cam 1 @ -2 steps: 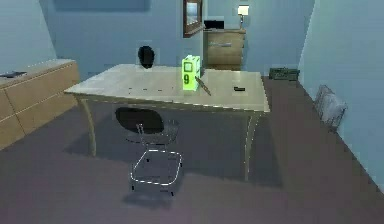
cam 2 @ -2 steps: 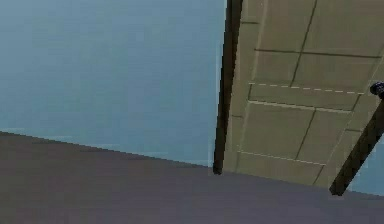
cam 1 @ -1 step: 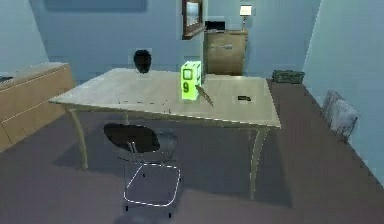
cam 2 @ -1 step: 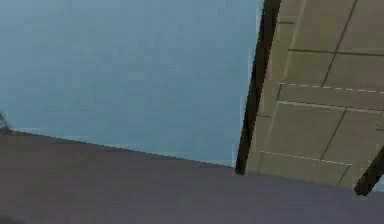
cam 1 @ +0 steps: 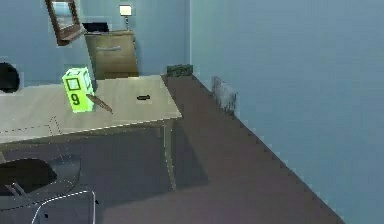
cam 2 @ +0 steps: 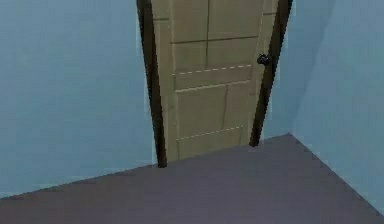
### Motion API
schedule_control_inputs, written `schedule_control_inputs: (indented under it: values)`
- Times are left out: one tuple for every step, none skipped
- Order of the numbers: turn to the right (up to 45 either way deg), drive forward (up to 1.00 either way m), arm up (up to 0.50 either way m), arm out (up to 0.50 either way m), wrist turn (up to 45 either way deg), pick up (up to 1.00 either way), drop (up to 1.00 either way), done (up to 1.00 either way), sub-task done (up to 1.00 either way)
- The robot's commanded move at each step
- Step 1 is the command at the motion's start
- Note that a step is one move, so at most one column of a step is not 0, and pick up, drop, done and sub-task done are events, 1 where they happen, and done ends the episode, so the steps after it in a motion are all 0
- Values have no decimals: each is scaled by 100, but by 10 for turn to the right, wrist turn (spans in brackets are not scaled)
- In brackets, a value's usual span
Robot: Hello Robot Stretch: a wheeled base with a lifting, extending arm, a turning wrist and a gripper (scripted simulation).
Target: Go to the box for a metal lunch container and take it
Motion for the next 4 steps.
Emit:
schedule_control_inputs:
  values:
    - [30, 0, 0, 0, 0, 0, 0, 0, 0]
    - [0, 65, 0, 0, 0, 0, 0, 0, 0]
    - [-450, 0, 0, 0, 0, 0, 0, 0, 0]
    - [-450, 0, 0, 0, 0, 0, 0, 0, 0]
